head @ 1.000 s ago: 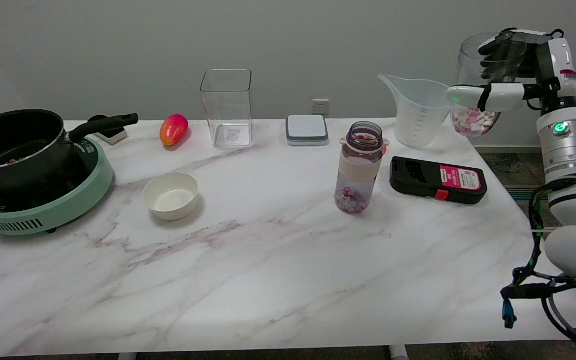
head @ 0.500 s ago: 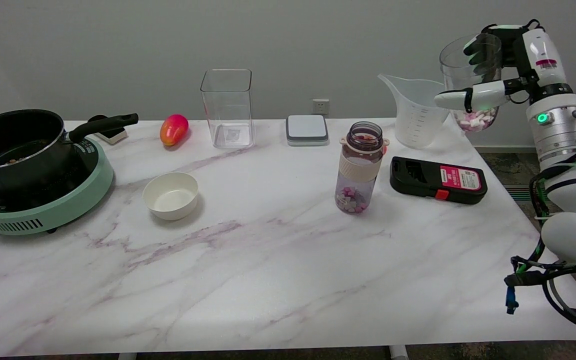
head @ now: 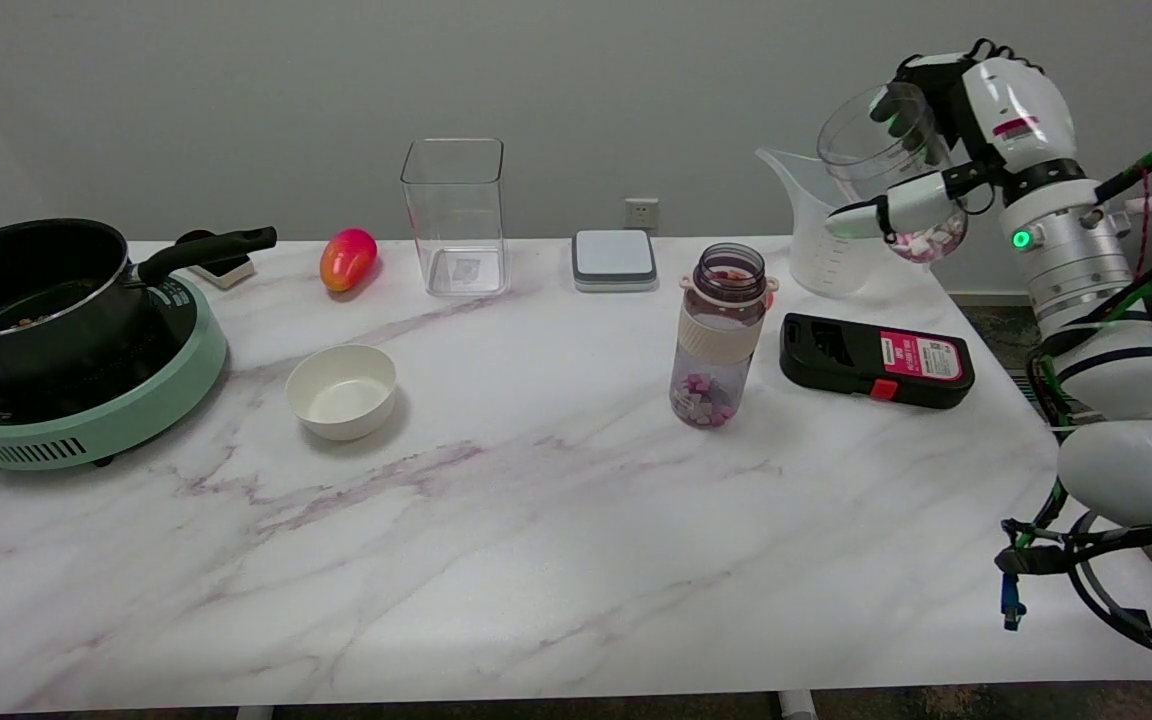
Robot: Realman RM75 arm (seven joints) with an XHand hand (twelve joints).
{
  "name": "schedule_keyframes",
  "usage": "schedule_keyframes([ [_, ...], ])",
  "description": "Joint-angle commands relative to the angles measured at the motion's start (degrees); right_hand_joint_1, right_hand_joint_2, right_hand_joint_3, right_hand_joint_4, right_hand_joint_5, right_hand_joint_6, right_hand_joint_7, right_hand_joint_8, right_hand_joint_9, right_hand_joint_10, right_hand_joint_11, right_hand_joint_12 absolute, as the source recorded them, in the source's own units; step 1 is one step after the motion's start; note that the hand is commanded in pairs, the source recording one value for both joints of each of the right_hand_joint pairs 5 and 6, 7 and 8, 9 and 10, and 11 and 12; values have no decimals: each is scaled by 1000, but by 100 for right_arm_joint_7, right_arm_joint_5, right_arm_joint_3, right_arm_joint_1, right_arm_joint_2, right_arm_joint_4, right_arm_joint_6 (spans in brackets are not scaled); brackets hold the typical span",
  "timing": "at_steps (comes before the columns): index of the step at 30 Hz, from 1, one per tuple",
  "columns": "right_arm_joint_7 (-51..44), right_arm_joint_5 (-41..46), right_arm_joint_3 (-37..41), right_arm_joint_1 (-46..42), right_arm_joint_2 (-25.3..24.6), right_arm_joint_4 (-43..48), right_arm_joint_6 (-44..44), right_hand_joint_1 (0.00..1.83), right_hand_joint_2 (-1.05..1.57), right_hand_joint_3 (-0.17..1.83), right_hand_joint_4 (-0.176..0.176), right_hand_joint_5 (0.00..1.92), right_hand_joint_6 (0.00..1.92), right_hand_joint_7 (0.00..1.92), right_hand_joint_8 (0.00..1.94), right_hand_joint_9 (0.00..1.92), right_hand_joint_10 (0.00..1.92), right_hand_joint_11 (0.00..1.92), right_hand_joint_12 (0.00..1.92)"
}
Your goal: Pour the contents of the measuring cup into the bottle.
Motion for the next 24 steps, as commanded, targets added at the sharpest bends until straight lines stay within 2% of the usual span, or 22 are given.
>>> schedule_keyframes([
  [1, -1492, -227, -656, -54, 0, 717, -120, 1231, 1571, 228, 0, 1920, 1920, 1887, 1887, 1672, 1672, 1417, 1417],
  [8, -2093, -288, -619, -450, -80, 1230, -278, 1231, 1571, 236, 0, 1920, 1920, 1883, 1883, 1661, 1661, 1409, 1409],
  [18, -2574, -695, -643, -639, -57, 1242, -407, 1233, 1571, 242, 0, 1920, 1920, 1884, 1884, 1657, 1657, 1392, 1392],
  [24, -2766, -698, -362, -744, -72, 1209, -770, 1255, 1536, 257, 0, 1920, 1920, 1869, 1869, 1634, 1634, 1373, 1373],
])
